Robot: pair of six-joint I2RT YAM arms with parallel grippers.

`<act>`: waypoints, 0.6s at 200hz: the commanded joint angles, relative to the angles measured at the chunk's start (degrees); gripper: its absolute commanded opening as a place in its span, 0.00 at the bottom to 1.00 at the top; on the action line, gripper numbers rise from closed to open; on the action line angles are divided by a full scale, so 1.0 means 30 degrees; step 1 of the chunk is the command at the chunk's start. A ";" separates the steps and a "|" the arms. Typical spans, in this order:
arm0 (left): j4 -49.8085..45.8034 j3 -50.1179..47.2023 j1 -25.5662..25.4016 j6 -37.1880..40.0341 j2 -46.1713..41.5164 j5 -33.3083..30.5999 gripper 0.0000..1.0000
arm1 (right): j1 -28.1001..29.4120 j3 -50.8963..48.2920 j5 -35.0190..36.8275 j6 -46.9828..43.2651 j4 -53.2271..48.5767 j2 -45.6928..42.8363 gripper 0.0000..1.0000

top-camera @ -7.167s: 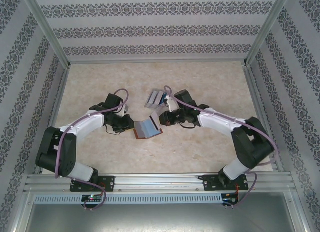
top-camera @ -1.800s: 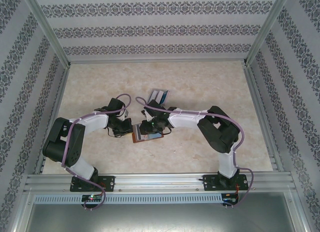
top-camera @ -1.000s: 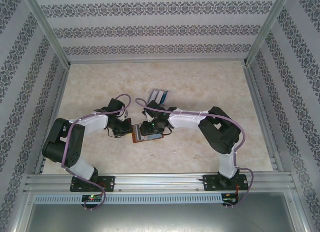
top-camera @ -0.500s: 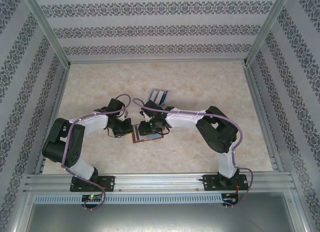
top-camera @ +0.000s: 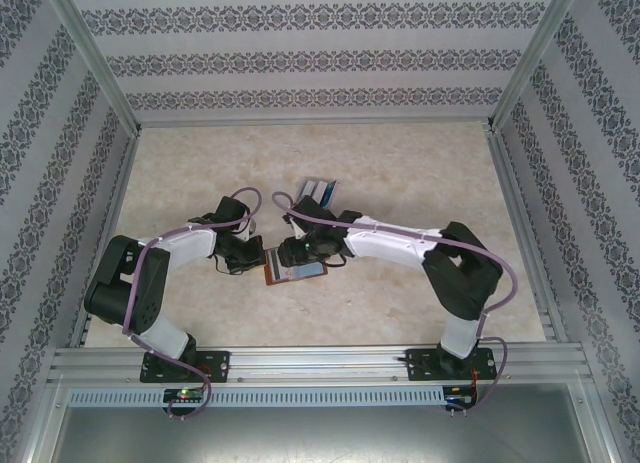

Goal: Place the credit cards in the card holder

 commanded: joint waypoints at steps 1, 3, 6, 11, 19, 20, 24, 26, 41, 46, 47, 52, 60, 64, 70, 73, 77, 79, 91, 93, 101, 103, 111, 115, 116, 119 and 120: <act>0.0868 -0.0652 -0.0024 -0.0267 0.0664 -0.0230 0.00 | -0.0568 -0.1374 0.0494 0.0778 0.0045 -0.0497 0.43; 0.0885 -0.0657 -0.0003 -0.0267 0.0657 -0.0218 0.00 | -0.0591 -0.1423 0.0528 0.0805 0.0012 -0.0524 0.43; 0.0890 -0.0673 0.0011 -0.0267 0.0659 -0.0217 0.00 | -0.0655 -0.1501 0.0577 0.0862 -0.0017 -0.0546 0.43; 0.0918 -0.0688 0.0028 -0.0268 0.0648 -0.0229 0.00 | -0.0727 -0.1612 0.0710 0.0911 -0.0078 -0.0601 0.44; 0.0920 -0.0726 0.0019 -0.0297 0.0604 -0.0220 0.00 | -0.0807 -0.1788 0.0862 0.0938 -0.0147 -0.0692 0.44; 0.0920 -0.0722 0.0012 -0.0297 0.0615 -0.0212 0.00 | -0.0815 -0.1794 0.0886 0.0939 -0.0166 -0.0700 0.44; 0.0920 -0.0758 -0.0003 -0.0297 0.0625 -0.0219 0.00 | -0.0856 -0.1870 0.0975 0.0963 -0.0181 -0.0734 0.45; 0.0920 -0.0772 -0.0020 -0.0282 0.0626 -0.0230 0.00 | -0.0876 -0.1906 0.1007 0.0968 -0.0220 -0.0744 0.45; 0.0949 -0.0801 -0.0016 -0.0326 0.0626 -0.0205 0.00 | -0.1041 -0.2106 0.1086 0.1062 -0.0409 -0.0753 0.46; 0.0949 -0.0799 -0.0006 -0.0326 0.0598 -0.0205 0.00 | -0.1098 -0.2171 0.1116 0.1099 -0.0418 -0.0767 0.47; 0.0949 -0.0802 0.0014 -0.0326 0.0597 -0.0205 0.00 | -0.1107 -0.2191 0.1116 0.1108 -0.0403 -0.0782 0.47; 0.0949 -0.0805 -0.0008 -0.0322 0.0597 -0.0179 0.00 | -0.1135 -0.2278 0.1107 0.1116 -0.0335 -0.0768 0.48; 0.0923 -0.0821 0.0015 -0.0308 0.0568 -0.0210 0.00 | -0.1178 -0.2410 0.1089 0.1145 -0.0284 -0.0760 0.50; 0.0920 -0.0827 -0.0003 -0.0323 0.0555 -0.0214 0.00 | -0.1246 -0.2494 0.1046 0.1189 -0.0203 -0.0741 0.51; 0.0920 -0.0833 0.0004 -0.0311 0.0544 -0.0227 0.00 | -0.1277 -0.2626 0.0897 0.1204 -0.0024 -0.0738 0.51; 0.0920 -0.0838 -0.0003 -0.0317 0.0553 -0.0236 0.00 | -0.1290 -0.2684 0.0770 0.1204 0.0092 -0.0723 0.51; 0.0920 -0.0848 -0.0004 -0.0326 0.0526 -0.0234 0.00 | -0.1320 -0.2734 0.0601 0.1219 0.0214 -0.0688 0.51; 0.0920 -0.0853 0.0002 -0.0326 0.0513 -0.0241 0.00 | -0.1336 -0.2752 0.0562 0.1230 0.0259 -0.0681 0.51; 0.0920 -0.0893 0.0001 -0.0330 0.0509 -0.0267 0.00 | -0.1336 -0.2797 0.0263 0.1335 0.0467 -0.0578 0.50; 0.0934 -0.0879 0.0003 -0.0342 0.0509 -0.0271 0.00 | -0.1345 -0.2794 0.0240 0.1345 0.0490 -0.0550 0.50; 0.0963 -0.0907 0.0005 -0.0355 0.0534 -0.0264 0.00 | -0.1350 -0.2763 0.0153 0.1379 0.0532 -0.0490 0.51; 0.0974 -0.0904 0.0004 -0.0341 0.0537 -0.0263 0.00 | -0.1336 -0.2760 0.0157 0.1395 0.0537 -0.0456 0.51; 0.0997 -0.0920 0.0019 -0.0377 0.0554 -0.0263 0.00 | -0.1351 -0.2737 0.0077 0.1380 0.0563 -0.0374 0.51; 0.0996 -0.0917 -0.0021 -0.0373 0.0543 -0.0263 0.00 | -0.1351 -0.2713 0.0062 0.1402 0.0567 -0.0318 0.51; 0.1002 -0.0905 -0.0023 -0.0379 0.0555 -0.0263 0.00 | -0.1351 -0.2713 0.0062 0.1402 0.0567 -0.0318 0.51; 0.1007 -0.0909 -0.0007 -0.0377 0.0588 -0.0263 0.00 | -0.1336 -0.2706 0.0033 0.1411 0.0549 -0.0259 0.51; 0.1007 -0.0916 -0.0001 -0.0381 0.0577 -0.0278 0.00 | -0.1329 -0.2693 0.0003 0.1410 0.0549 -0.0250 0.51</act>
